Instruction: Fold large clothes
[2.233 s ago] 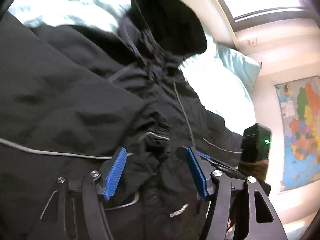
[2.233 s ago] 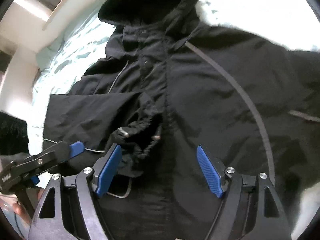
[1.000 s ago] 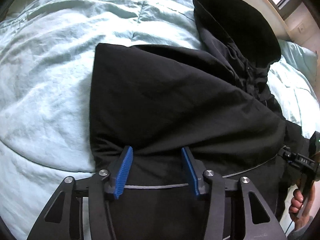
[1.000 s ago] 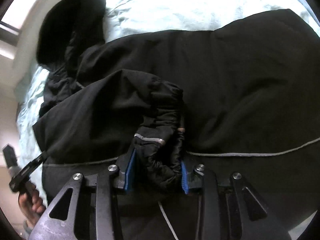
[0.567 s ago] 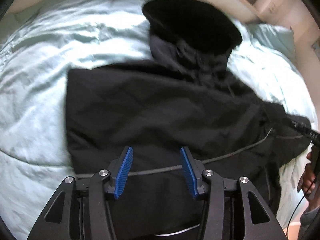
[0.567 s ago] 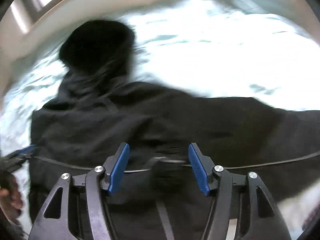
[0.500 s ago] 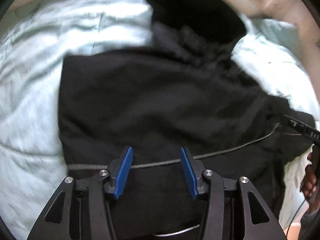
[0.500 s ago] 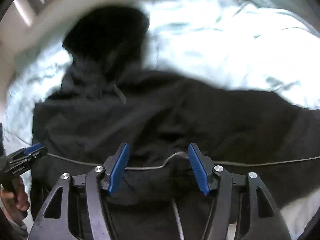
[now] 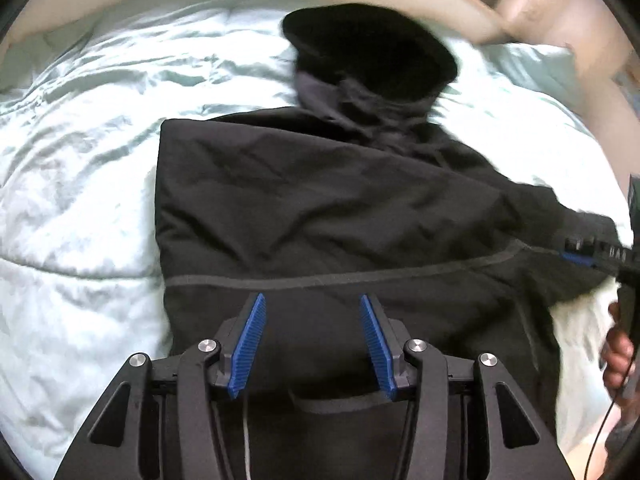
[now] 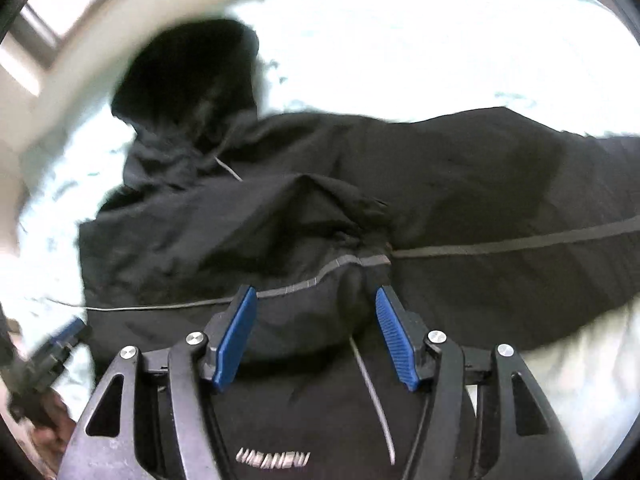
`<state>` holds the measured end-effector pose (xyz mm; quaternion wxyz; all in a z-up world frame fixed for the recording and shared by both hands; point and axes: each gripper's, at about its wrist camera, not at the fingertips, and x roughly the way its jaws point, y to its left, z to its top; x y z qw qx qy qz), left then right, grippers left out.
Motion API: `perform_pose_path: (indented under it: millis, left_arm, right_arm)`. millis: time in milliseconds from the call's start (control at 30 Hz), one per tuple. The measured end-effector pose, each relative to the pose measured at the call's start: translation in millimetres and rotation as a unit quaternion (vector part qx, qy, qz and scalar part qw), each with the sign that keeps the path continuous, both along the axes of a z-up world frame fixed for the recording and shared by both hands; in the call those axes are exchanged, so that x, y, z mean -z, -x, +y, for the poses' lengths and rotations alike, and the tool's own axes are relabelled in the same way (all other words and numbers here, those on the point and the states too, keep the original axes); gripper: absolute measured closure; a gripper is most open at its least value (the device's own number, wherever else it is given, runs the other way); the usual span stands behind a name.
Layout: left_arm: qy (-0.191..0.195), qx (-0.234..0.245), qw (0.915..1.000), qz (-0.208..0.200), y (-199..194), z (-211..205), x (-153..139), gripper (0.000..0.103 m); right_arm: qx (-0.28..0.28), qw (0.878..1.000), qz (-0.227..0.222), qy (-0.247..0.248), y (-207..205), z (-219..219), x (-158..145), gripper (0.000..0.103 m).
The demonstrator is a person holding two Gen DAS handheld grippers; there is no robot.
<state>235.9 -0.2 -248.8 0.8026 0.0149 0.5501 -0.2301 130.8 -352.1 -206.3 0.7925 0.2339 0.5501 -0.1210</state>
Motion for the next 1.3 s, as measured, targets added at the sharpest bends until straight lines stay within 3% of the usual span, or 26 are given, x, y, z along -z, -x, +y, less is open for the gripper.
perform_pose_path:
  millis: [200,367,500,633,733,1000,1300]
  left_arm:
    - [-0.002,0.079,0.9962,-0.037,54.6,-14.3,-48.3,0.052]
    - [0.006,0.084,0.9947,-0.058,91.7,-42.4,-87.1,0.052]
    - [0.009,0.075,0.9945,-0.073,119.7,-81.8,-101.6,0.052]
    - [0.033,0.058,0.9963,-0.054,137.1,-124.9,-100.9,0.052]
    - [0.027,0.063,0.9964,-0.05,148.0,-170.5,-97.3,0.052]
    - [0.012,0.093,0.9955,-0.011,146.3,-278.8,-76.3,0.052]
    - [-0.022,0.12,0.992,0.033,112.6,-359.2,-27.9,0.052]
  right_arm:
    - [0.081,0.996,-0.037,-0.006,88.2,-20.9,-47.1,0.038]
    - [0.107,0.993,-0.048,0.024,133.1,-52.4,-73.7,0.038]
    - [0.129,0.989,-0.063,0.038,171.0,-110.1,-85.8,0.036]
    - [0.152,0.985,-0.058,0.055,204.7,-178.3,-92.5,0.035]
    - [0.168,0.981,-0.051,0.077,225.8,-228.8,-96.3,0.035]
    - [0.202,0.978,-0.044,0.038,239.7,-338.6,-66.8,0.03]
    - [0.24,0.971,-0.007,-0.003,195.5,-393.5,0.5,0.03]
